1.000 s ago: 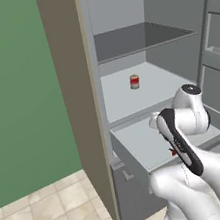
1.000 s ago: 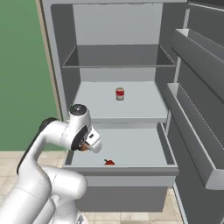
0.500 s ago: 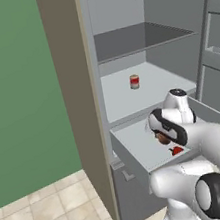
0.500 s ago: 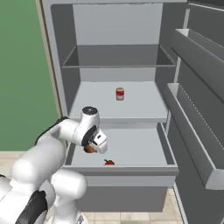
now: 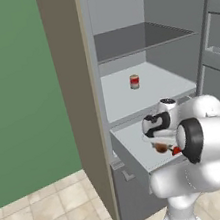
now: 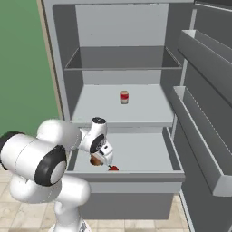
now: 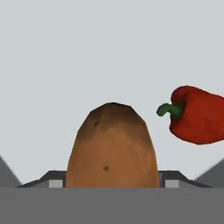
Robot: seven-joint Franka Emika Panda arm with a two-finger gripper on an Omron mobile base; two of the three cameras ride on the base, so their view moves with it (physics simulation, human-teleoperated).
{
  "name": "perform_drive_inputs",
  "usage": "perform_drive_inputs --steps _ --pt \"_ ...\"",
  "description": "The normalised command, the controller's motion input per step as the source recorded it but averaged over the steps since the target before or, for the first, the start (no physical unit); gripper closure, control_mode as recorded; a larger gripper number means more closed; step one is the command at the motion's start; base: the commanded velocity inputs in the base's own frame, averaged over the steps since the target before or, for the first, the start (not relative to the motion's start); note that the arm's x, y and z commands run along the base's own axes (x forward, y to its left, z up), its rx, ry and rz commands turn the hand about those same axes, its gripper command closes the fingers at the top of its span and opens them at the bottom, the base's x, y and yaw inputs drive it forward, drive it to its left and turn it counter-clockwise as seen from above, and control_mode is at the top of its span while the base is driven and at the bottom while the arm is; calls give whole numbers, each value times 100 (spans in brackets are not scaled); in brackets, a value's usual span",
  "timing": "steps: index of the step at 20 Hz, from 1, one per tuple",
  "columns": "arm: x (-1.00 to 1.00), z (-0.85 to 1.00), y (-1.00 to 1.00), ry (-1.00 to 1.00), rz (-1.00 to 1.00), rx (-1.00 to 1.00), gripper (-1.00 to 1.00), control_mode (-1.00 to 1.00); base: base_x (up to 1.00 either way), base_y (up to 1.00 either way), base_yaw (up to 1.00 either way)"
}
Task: Place the bell pepper and potato inside the fridge drawer. Close the drawer after placing the vegetables.
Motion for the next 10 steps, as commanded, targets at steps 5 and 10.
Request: perform_drive_inputs --steps 5,10 --pt "0 -56 0 6 0 0 100 -100 0 0 0" --pt "0 -52 0 3 0 0 100 -100 0 0 0"
